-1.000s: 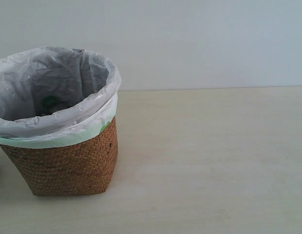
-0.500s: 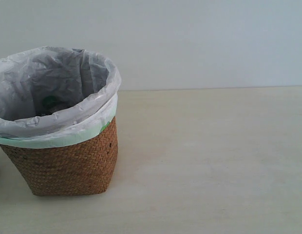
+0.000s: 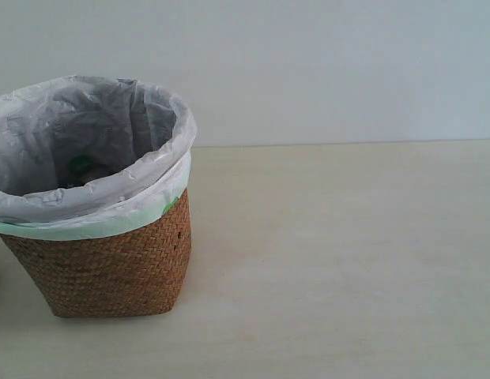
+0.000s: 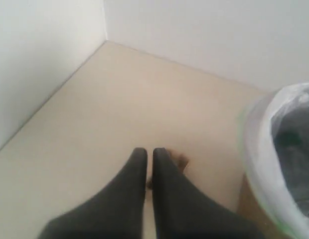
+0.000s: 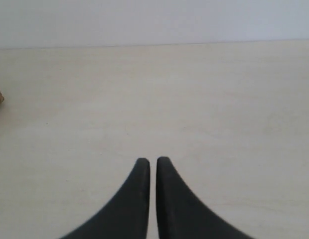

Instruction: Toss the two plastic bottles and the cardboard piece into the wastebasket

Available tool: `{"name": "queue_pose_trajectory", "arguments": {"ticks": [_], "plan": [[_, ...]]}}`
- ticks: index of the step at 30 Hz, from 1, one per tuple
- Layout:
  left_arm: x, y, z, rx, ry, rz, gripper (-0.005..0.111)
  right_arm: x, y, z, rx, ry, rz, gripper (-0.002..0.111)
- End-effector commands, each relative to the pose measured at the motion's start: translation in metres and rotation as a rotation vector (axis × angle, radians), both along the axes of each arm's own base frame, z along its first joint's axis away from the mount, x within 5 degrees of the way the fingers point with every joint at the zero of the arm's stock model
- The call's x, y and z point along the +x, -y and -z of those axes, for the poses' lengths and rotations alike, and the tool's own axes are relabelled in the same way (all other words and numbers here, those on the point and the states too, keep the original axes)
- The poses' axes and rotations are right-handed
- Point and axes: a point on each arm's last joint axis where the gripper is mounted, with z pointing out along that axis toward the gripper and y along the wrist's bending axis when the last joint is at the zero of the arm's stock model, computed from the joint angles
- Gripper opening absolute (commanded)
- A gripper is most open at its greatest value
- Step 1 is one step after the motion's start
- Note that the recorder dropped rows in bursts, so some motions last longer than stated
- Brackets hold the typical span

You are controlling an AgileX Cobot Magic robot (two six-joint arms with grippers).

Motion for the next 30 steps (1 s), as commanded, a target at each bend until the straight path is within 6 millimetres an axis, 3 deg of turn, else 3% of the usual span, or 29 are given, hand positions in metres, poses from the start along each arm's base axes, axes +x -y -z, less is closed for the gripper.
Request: {"name": "queue_pose_trajectory", "arguments": {"ticks": [1, 5, 8, 12, 14, 16, 18, 22, 30], "plan": [[0.053, 0.002, 0.029, 0.148, -0.396, 0.057, 0.004, 0.000, 0.001, 0.000, -0.012, 0.008, 0.006, 0.001], [0.090, 0.002, 0.052, 0.198, -0.521, 0.059, 0.004, 0.000, 0.001, 0.000, -0.010, 0.007, 0.006, 0.001], [0.106, -0.005, 0.064, 0.221, -0.572, 0.018, 0.007, 0.000, 0.001, 0.000, -0.010, 0.007, 0.006, 0.001], [0.129, -0.030, 0.098, -0.053, -0.550, 0.068, 0.044, 0.000, 0.001, 0.000, -0.010, 0.007, 0.006, 0.001], [0.132, -0.043, 0.116, -0.099, -0.534, 0.097, 0.053, 0.000, 0.001, 0.000, -0.010, 0.007, 0.006, 0.001], [0.133, -0.053, 0.128, -0.121, -0.530, 0.088, 0.052, 0.000, 0.001, 0.000, -0.010, 0.007, 0.006, 0.001], [0.141, -0.061, 0.157, -0.214, -0.545, 0.133, 0.051, 0.000, 0.001, 0.000, -0.010, 0.007, 0.006, 0.001], [0.159, -0.067, 0.192, -0.315, -0.562, 0.179, 0.051, 0.000, 0.001, 0.000, -0.010, 0.007, 0.006, 0.001], [0.182, -0.074, 0.236, -0.324, -0.581, 0.216, 0.051, 0.000, 0.001, 0.000, -0.010, 0.007, 0.006, 0.001]]}}
